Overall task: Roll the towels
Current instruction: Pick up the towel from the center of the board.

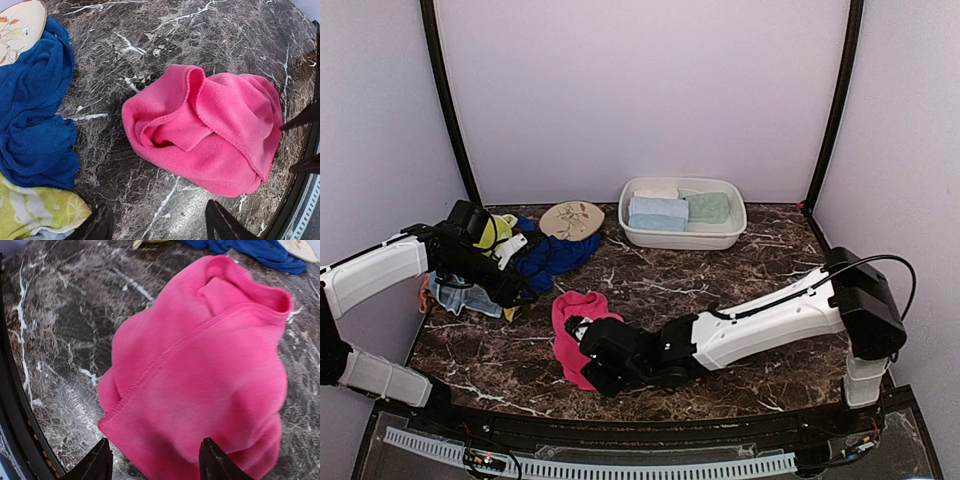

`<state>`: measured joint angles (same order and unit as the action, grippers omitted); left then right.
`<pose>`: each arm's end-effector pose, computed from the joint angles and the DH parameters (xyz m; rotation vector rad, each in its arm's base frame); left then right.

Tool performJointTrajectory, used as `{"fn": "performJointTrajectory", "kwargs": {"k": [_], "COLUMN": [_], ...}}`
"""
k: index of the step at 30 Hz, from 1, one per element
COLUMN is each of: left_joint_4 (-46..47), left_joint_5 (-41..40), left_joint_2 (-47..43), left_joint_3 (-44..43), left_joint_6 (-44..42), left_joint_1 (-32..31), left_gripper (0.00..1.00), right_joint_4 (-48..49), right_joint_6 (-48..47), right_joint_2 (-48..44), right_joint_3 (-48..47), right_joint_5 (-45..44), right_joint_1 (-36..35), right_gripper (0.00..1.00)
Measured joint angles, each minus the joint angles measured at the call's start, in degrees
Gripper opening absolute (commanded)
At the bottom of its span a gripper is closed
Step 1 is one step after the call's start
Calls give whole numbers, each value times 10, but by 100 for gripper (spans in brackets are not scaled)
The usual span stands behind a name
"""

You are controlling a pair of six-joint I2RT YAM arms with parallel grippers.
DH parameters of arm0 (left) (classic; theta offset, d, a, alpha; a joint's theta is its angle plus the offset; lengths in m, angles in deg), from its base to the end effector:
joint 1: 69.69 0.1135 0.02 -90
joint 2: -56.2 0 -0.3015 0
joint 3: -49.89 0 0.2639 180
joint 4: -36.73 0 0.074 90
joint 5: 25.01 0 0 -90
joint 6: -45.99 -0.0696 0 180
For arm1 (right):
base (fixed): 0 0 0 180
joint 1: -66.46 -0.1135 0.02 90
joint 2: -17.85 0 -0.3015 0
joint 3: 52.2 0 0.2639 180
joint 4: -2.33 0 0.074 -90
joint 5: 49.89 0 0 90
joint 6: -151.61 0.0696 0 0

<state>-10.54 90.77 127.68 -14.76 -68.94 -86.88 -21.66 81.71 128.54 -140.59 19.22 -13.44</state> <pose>0.2456 -0.1077 0.2573 1.0476 2.2161 -0.5047 0.1063 0.4552 0.1949 -1.0201 2.1222 0.4432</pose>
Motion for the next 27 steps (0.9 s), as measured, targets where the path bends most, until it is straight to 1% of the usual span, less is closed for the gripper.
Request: {"fn": "performJointTrajectory", "kwargs": {"k": [4,11,17,19,21,23,24,25,27], "left_joint_4": [-1,-4,-9,-10,-12,-14,-14,-14,-14], "left_joint_5": [2,-1,-7,-9,-10,-12,-12,-12,-12], "left_joint_2": [0,-11,-23,-23,-23,-23,-23,-23,-23], "left_joint_3": [0,2,3,3,3,3,3,3,3], "left_joint_6": [1,-3,-8,-10,-10,-10,-10,-10,-10], "left_joint_1": [24,35,35,35,35,35,35,35,35], "left_gripper": [65,66,66,66,66,66,66,66,66], "right_joint_4": [-3,1,2,0,1,5,8,10,13], "right_joint_6": [-1,-1,0,2,3,4,2,1,4], "right_joint_2": [62,103,128,135,136,136,135,134,128], "right_joint_3": [-38,-84,-88,-87,-85,-82,-78,-74,-67], "right_joint_5": [23,45,64,67,67,67,64,61,59], "right_joint_1": [-19,-21,-21,-21,-21,-21,-21,-21,-18], "right_gripper": [61,61,56,49,30,7,2,0,0]}}
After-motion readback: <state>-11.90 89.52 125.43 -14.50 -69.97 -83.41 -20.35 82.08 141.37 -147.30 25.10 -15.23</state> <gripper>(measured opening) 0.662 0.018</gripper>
